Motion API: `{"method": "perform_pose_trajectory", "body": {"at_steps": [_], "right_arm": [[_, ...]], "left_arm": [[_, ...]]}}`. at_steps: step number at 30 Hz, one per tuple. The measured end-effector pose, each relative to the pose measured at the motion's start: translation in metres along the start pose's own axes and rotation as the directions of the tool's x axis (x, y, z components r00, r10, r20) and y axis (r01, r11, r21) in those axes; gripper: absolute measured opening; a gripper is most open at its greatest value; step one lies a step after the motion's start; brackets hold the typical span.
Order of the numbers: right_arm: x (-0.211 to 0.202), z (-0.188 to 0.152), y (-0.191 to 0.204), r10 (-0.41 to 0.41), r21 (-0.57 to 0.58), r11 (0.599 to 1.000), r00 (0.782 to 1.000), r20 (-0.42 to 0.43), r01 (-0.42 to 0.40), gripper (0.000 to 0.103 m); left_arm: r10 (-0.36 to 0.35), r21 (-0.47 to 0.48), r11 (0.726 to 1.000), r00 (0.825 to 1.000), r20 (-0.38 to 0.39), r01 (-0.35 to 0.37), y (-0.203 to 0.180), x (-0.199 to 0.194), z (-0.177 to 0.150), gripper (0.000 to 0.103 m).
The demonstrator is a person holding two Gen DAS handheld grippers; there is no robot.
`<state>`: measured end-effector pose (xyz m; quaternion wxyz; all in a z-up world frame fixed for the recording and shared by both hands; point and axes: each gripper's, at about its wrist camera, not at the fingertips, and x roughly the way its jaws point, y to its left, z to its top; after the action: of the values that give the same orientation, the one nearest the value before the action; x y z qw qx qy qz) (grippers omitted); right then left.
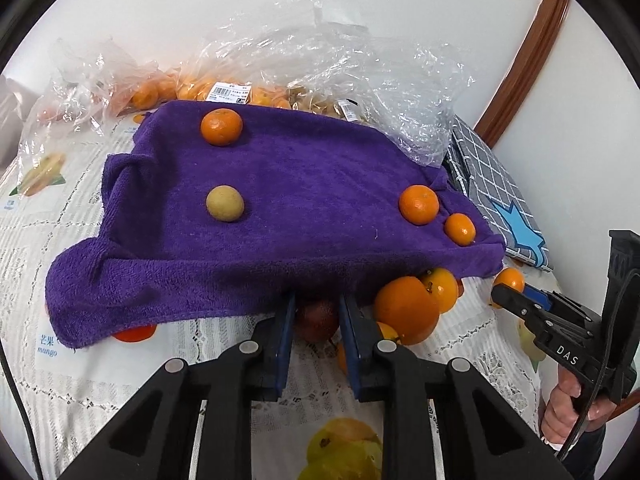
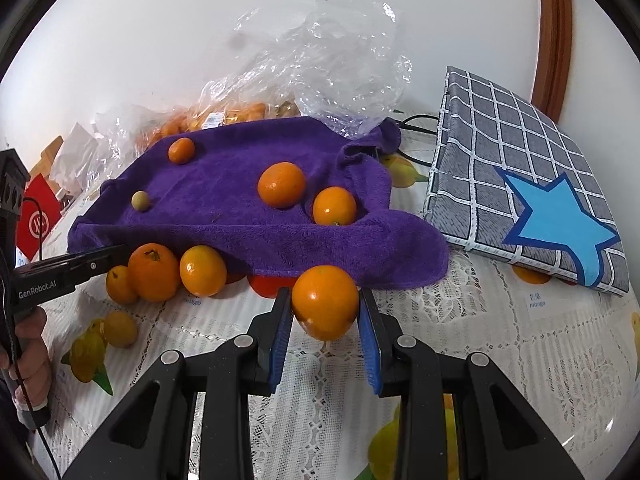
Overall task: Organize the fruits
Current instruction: 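Grasp a small red fruit with the left gripper while the right gripper carries the oval fruit toward the towel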
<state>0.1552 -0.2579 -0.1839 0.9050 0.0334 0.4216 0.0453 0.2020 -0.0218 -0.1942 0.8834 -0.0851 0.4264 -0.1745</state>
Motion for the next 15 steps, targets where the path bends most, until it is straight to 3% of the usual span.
{"method": "perform_pose_trajectory", "body": {"at_steps": [15], "right_arm": [[-0.001, -0.001, -0.001, 0.006, 0.018, 1.0, 1.0, 0.011, -0.006, 0.032]], "left_arm": [[-0.018, -0.038, 0.999, 0.995, 0.103, 0.021, 0.011, -0.027, 0.001, 0.022]]}}
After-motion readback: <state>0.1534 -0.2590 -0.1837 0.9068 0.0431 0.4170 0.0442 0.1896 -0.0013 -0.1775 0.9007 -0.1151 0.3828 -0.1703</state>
